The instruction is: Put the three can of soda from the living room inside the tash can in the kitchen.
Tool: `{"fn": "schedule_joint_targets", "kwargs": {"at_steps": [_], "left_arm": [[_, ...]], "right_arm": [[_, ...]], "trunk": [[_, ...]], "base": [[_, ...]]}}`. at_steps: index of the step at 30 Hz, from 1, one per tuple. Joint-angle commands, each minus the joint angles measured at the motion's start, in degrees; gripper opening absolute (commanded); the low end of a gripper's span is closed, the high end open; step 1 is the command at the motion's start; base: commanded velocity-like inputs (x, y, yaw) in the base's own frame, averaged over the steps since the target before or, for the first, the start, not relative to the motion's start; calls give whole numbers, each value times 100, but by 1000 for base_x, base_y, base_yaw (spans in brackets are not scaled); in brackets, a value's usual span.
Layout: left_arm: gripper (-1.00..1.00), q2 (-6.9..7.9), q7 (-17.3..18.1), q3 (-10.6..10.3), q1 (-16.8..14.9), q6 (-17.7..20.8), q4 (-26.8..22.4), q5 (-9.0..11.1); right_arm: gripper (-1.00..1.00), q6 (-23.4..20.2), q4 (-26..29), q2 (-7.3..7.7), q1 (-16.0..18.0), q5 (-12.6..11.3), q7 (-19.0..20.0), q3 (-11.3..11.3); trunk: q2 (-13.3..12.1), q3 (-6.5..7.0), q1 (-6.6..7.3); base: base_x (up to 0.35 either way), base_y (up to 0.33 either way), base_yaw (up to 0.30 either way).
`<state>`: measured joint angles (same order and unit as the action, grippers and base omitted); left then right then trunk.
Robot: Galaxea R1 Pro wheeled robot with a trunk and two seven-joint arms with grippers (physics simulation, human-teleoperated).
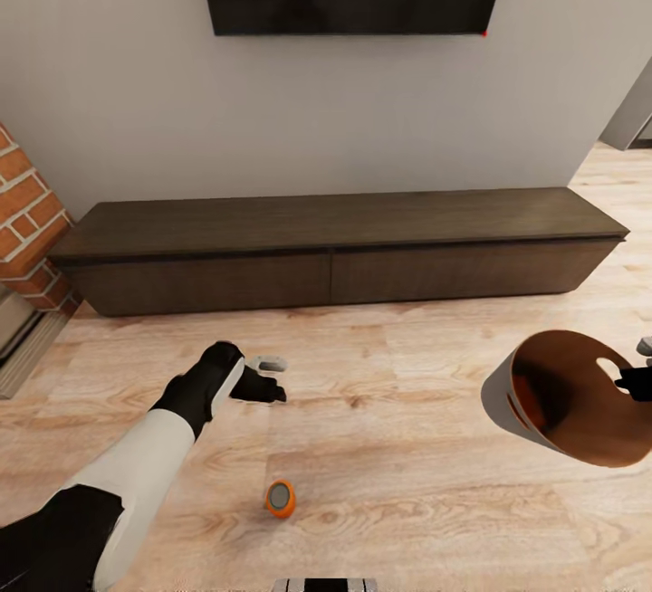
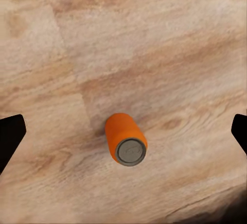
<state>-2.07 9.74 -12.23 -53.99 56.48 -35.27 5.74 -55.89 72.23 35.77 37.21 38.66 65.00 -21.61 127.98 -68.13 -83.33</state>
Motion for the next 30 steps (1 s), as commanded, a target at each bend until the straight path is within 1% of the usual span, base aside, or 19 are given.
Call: {"fn": "schedule_joint_targets", "kwargs": {"at_steps": [1,5,9,17,19,21,23,25,27,30], "left_arm": [[100,-14,-6,4,-44,33,-5,3],[100,-110,-19,7,-96,72,19,0],[100,-145,-23,3,-111,85,26,-1],[100,-157,-24,2,-112,87,27,-2],[100,-153,-26,0,-112,83,28,-2],[100,-146,-34,1,-108,70,29,-7],[100,-134,-42,1,-104,55,29,-11],[100,-125,-45,-2,-100,49,29,-14],[100,-113,-48,-7,-95,41,29,-18],[100,-106,-50,-12,-89,31,29,-24]], "right_arm": [[-100,-35,0,-10,6,-17,39,8],[-100,-36,1,-35,6,78,39,39],[-100,-36,1,-38,6,115,39,54],[-100,-42,122,1,13,135,39,51],[-100,-103,223,7,15,138,39,51],[-100,-280,335,14,19,140,43,53],[-100,-411,469,20,23,141,45,56],[-100,-411,553,26,28,141,46,69],[-100,-411,661,34,45,137,52,138],[-100,-411,709,108,91,193,70,180]], "trunk": [[42,-27,-22],[203,-134,-110],[363,-242,-197],[684,-457,-373],[764,-510,-417],[844,-564,-461],[844,-581,-461],[844,-597,-461],[844,-613,-461],[844,-636,-461]], "base": [[0,0,0],[0,0,0],[0,0,0],[0,0,0],[0,0,0],[0,0,0],[0,0,0],[0,0,0],[0,0,0],[0,0,0]]}}
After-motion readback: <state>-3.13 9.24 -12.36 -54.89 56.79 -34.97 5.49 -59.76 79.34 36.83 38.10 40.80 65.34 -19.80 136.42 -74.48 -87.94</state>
